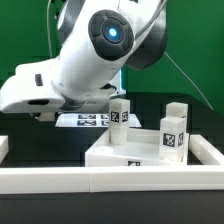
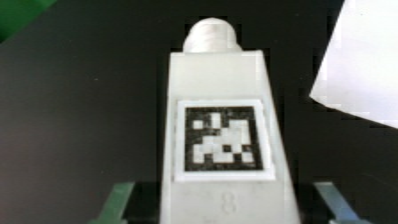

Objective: Assemble square table

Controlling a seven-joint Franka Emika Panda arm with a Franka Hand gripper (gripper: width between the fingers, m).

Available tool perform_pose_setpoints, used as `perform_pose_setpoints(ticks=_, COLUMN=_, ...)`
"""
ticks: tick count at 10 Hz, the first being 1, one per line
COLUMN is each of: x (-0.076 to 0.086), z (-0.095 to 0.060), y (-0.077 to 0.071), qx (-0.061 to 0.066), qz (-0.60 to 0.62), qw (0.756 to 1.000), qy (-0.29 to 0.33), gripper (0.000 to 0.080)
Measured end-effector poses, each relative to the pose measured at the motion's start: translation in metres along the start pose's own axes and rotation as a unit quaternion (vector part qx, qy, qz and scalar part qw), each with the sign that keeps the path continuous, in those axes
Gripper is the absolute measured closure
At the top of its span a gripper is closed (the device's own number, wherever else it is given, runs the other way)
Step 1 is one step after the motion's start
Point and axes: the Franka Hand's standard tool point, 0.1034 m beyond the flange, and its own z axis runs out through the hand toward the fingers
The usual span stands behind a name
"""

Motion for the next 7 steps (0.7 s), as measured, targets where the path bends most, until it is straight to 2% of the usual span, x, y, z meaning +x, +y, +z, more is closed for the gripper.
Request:
perform_pose_setpoints(ticks=1, x=0.000, z=0.006, y=0.003, qx=0.002, qz=-0.010, qw=1.000, qy=0.002, gripper=0.0509)
perform_pose_setpoints(ticks=4, x=0.002, z=0.004, y=-0.002, qx=-0.001, qz=-0.005, qw=1.000, qy=0.007, gripper=0.0509)
perform_pose_setpoints(ticks=6, x=0.002, z=-0.017, y=-0.007, qx=-0.006, qz=0.002, qw=1.000, qy=0.006, gripper=0.0509)
perform_pose_setpoints(ticks=7, x=0.006, z=-0.026, y=-0.004, qx=-0.012, qz=0.002, qw=1.000, qy=0.026, gripper=0.0509)
